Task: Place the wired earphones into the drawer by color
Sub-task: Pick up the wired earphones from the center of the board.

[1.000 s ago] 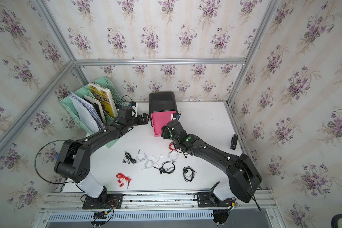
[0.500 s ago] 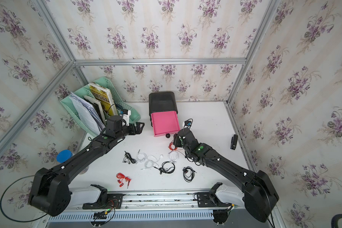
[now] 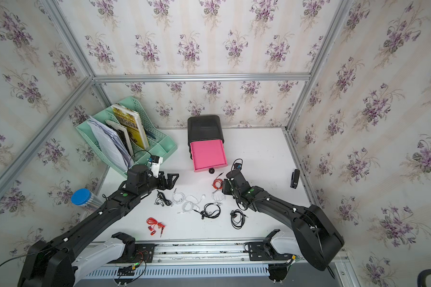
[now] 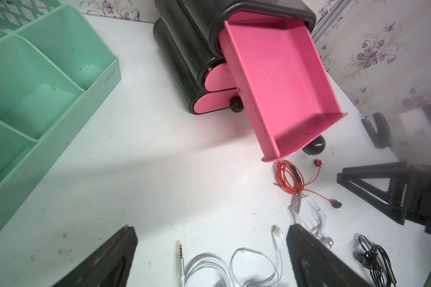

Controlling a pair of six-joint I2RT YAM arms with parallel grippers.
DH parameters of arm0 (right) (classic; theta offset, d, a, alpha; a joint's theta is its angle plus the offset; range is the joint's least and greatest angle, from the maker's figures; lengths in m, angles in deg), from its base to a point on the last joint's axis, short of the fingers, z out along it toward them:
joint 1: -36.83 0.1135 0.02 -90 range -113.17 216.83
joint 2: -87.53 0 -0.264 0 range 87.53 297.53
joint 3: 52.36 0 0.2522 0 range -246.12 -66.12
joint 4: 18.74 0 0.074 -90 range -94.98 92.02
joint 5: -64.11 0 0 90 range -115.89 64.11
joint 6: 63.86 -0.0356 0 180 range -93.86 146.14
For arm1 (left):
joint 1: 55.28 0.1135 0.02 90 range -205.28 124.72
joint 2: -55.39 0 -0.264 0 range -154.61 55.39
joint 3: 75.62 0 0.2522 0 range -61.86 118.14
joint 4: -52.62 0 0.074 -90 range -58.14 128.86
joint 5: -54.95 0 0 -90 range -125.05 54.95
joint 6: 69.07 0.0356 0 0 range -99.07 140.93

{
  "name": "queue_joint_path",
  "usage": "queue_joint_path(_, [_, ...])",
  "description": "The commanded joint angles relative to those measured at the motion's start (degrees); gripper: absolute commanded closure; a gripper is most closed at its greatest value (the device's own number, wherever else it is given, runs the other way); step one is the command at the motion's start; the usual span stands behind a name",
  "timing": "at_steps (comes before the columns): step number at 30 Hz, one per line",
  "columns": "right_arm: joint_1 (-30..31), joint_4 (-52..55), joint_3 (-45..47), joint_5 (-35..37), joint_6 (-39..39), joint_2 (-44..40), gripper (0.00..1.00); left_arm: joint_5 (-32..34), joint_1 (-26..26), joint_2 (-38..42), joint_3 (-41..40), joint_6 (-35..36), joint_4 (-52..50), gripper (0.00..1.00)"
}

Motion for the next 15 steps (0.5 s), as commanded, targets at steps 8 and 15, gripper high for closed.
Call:
queue_joint_path(8, [-1.0, -10.3, -0.9, -3.3, -2.1, 8.6, 0.51, -0.4, -0.1, 0.7, 0.0, 2.0, 2.3, 0.01])
queue_joint_path(15, [-1.0, -11.8, -1.8, -4.1, -2.5, 11.9, 0.57, -0.3, -0.1, 0.7, -0.1, 2.2, 2.2, 0.01])
